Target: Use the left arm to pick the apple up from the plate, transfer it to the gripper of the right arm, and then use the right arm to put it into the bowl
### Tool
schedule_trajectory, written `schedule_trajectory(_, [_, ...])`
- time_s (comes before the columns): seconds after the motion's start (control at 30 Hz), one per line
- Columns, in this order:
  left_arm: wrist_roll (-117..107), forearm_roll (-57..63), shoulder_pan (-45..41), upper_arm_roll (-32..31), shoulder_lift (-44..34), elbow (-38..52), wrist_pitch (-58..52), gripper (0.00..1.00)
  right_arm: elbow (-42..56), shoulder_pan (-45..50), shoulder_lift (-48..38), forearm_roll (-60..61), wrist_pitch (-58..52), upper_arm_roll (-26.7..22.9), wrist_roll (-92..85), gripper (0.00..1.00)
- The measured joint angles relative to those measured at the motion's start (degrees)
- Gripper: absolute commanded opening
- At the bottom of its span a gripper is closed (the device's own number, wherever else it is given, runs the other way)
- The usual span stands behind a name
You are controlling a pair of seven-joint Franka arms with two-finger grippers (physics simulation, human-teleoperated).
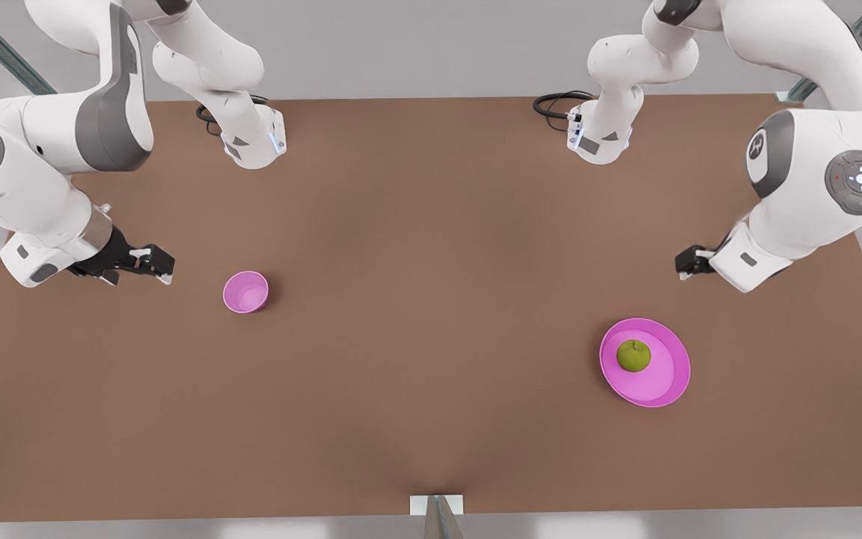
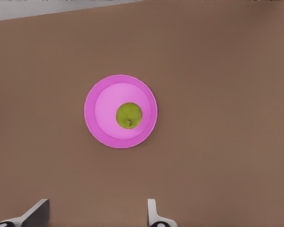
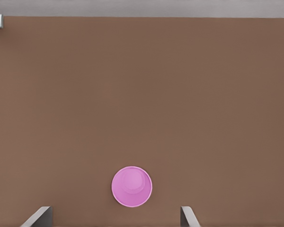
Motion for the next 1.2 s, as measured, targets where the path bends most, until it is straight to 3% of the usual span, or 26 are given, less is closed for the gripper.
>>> schedule_trajectory(0.1, [-0.2,-0.4,-0.3,-0.1,4.2,-0.2,2.2,1.0,0.0,0.0,0.0,0.0,0.2,0.0,0.5,1.0])
schedule_trajectory(0.27, [-0.4,-2.5,0.4,-0.1,7.5,-16.9,16.3,1.0,0.0,-0.1,0.0,0.0,0.4,-0.1,1.2,1.0])
schedule_trajectory(0.5, [-1.0,-3.2,2.4,0.1,10.8,-26.9,32.7,1.0,0.0,-0.1,0.0,0.0,0.5,-0.1,1.8,1.0])
schedule_trajectory(0.83, [-1.5,-3.3,3.8,0.1,18.9,-28.5,44.6,1.0,0.0,-0.1,0.0,0.1,0.5,-0.3,2.3,1.0])
schedule_trajectory(1.2, [-1.9,-3.3,4.2,0.1,22.0,-28.2,49.9,1.0,0.0,0.1,0.0,0.0,0.5,-0.3,2.6,1.0])
